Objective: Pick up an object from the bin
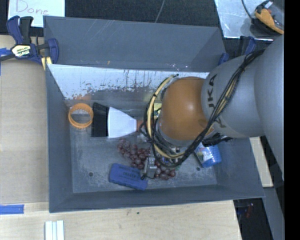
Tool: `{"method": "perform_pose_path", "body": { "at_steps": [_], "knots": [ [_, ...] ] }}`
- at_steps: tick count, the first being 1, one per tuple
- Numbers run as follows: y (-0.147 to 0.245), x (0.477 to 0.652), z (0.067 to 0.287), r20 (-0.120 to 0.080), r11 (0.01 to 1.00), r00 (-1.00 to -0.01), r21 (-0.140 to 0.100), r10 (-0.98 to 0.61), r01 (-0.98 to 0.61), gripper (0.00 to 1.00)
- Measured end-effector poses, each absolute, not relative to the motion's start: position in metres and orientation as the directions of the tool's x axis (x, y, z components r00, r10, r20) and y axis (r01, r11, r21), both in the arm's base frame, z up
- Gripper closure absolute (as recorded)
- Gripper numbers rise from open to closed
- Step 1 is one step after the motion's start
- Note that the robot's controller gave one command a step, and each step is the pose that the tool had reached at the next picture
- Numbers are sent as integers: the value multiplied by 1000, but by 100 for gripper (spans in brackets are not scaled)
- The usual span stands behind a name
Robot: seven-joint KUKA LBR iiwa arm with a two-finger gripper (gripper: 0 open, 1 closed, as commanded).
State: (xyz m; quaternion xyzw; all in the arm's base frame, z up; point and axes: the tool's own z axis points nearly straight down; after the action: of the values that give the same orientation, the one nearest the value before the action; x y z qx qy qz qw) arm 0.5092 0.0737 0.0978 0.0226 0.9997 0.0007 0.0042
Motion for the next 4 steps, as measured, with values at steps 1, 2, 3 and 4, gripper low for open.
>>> {"method": "perform_pose_path", "body": {
  "at_steps": [1,2,3,4],
  "knots": [
    [57,530,72,-23,989,-989,8,145,145,0],
    [58,511,70,-16,956,-955,9,295,295,100],
    [58,511,70,-16,955,-955,9,295,295,100],
    [58,511,76,-18,955,-955,9,295,295,100]
  ]
}}
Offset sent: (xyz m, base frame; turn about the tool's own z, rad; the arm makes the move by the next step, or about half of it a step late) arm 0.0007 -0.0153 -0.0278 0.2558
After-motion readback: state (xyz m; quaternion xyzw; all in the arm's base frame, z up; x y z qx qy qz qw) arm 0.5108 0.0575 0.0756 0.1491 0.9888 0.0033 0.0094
